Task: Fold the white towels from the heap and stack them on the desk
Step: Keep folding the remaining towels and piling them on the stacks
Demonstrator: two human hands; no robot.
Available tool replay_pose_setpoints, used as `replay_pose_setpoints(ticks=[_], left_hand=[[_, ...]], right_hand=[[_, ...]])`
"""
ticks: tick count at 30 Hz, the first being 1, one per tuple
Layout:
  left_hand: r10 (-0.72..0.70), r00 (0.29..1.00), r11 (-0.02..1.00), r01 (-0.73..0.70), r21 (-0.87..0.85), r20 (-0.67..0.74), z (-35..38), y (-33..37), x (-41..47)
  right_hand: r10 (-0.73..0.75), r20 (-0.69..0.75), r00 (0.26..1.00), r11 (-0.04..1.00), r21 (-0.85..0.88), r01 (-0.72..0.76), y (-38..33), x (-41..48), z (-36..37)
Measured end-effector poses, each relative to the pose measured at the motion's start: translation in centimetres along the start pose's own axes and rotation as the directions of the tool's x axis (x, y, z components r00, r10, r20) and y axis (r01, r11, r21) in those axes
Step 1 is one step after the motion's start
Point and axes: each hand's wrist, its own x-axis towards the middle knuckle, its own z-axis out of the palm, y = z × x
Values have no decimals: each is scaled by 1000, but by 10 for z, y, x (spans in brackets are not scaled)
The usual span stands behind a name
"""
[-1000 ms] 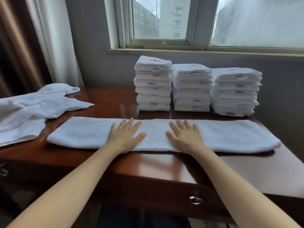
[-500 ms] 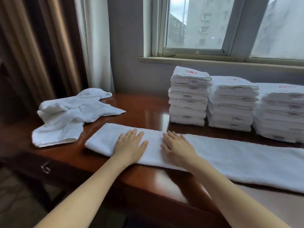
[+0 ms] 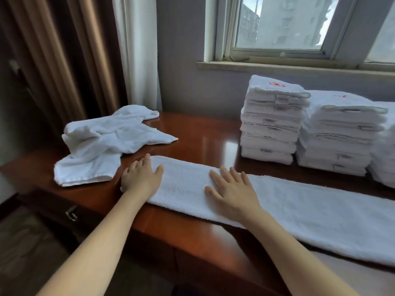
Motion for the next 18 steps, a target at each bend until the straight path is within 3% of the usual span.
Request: replay_pose_setpoints(ticks=[6, 12, 18], left_hand=[[-167, 981, 986, 165, -26, -94, -2, 3, -2], [-133, 980, 981, 109, -159, -148, -7, -2, 0], [-53, 998, 910, 54, -411, 14, -43, 3, 9]], right_hand=[[-4, -23, 1000, 1000, -2, 4, 1, 0, 1], [-5, -32, 999, 1000, 10, 5, 0, -1, 2], [5, -67, 998, 1000, 30, -3, 0, -1, 2]])
